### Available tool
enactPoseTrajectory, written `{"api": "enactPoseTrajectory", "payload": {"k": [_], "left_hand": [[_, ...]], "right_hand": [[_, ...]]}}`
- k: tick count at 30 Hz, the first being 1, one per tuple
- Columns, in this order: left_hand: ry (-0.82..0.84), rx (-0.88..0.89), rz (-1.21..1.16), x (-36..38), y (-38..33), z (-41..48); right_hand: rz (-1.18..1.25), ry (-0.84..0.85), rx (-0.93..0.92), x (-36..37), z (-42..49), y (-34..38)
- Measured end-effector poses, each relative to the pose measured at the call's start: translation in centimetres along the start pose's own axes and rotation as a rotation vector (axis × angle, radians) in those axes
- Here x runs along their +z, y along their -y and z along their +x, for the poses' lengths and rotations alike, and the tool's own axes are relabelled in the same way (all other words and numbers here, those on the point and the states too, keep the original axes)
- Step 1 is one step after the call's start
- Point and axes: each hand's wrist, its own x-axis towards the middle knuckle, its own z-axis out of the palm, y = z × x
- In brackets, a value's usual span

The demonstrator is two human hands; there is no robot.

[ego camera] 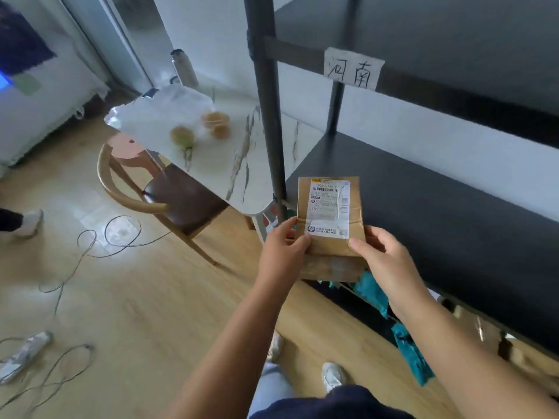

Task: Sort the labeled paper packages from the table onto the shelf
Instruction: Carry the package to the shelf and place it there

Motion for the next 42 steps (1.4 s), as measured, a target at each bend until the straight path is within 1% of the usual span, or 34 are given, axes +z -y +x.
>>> {"api": "enactPoseTrajectory", "payload": {"k": [3,7,11,16,19,23,28,31,33,36,40,42], "left_hand": [[0.106,0.065,0.067,-0.9,-1.3,3.5],[0.236,0.13,0.125,-2.0,-3.5,7.9],[0.31,0.19,0.167,-2.0,-5.2,10.9],[0.333,0.217,0.184,-0.6,-6.2,13.0],[0.358,0.22,0.208,0.4,-6.5,14.2],[0.409,0.212,0.259,1.1,-6.9,15.3],[0.45,0.195,0.353,1.7,-7.6,15.8],[0.476,0.197,0.364,1.9,-7.9,15.7],[0.475,0.199,0.372,1.8,-7.9,15.6],[0.463,0.277,0.39,1.6,-7.8,15.0],[0.285,0.432,0.401,1.9,-8.1,12.8],[0.248,0.484,0.426,2.5,-8.1,11.7]], "right_hand": [[-0.008,-0.086,0.041,1.7,1.3,1.3],[0.065,-0.193,0.109,3.2,3.0,3.0],[0.089,-0.275,0.134,3.8,4.4,4.5],[0.103,-0.344,0.157,3.6,6.4,5.1],[0.122,-0.347,0.16,3.1,7.5,5.0],[0.138,-0.312,0.164,2.7,8.4,4.9],[0.09,-0.265,0.169,2.5,9.3,5.1],[0.058,-0.233,0.154,2.7,9.6,5.5],[0.037,-0.229,0.151,2.9,9.5,5.7],[0.031,-0.257,0.165,3.0,9.0,5.9],[0.012,-0.309,0.154,2.0,7.9,5.6],[-0.005,-0.343,0.136,1.3,7.1,5.4]]}}
